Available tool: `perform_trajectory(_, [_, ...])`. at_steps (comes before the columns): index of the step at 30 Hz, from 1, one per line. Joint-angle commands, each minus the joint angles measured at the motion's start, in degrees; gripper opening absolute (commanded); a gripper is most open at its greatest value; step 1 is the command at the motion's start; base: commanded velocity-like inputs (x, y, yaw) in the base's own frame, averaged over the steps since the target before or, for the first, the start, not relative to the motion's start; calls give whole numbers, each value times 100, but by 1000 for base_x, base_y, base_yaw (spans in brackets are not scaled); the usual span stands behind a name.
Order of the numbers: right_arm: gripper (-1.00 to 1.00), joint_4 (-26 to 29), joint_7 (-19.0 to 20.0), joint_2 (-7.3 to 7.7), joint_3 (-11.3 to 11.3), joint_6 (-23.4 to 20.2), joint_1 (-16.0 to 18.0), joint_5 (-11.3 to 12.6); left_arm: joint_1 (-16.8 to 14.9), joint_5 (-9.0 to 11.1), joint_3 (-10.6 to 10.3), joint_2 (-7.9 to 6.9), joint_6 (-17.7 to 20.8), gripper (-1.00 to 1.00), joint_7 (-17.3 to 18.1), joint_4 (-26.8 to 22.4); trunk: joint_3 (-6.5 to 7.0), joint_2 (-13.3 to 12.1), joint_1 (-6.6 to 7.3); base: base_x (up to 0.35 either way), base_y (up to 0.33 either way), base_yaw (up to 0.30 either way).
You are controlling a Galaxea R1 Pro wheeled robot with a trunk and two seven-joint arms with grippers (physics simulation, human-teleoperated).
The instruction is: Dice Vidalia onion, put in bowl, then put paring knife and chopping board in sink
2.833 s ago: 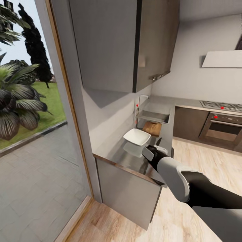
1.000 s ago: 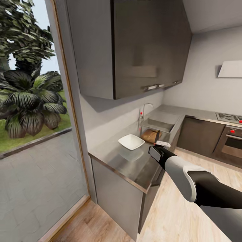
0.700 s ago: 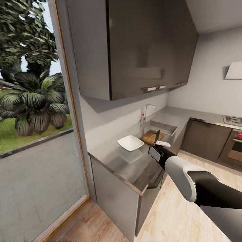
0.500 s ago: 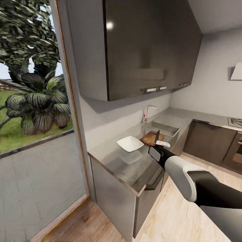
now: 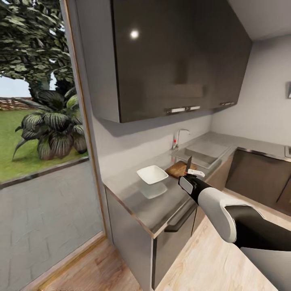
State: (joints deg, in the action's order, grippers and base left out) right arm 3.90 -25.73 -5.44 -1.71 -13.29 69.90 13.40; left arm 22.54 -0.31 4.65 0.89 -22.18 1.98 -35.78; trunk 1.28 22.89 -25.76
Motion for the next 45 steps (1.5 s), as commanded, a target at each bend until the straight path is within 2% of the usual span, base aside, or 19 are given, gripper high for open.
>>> perform_trajectory(1, [-100, 15, -20, -1, -13, -34, -3, 5, 4, -4, 27, 7, -5, 100, 21, -8, 4, 3, -2, 0, -315, 153])
perform_trajectory(37, [-100, 15, -20, -10, -15, -34, -3, 5, 4, -4, 27, 7, -24, 100, 22, -8, 192, 3, -2, 0, -315, 192])
perform_trajectory(45, [-100, 15, -12, -4, -21, -50, -3, 7, 4, -4, 27, 8, -23, 100, 22, -8, 158, 3, -2, 0, -315, 53])
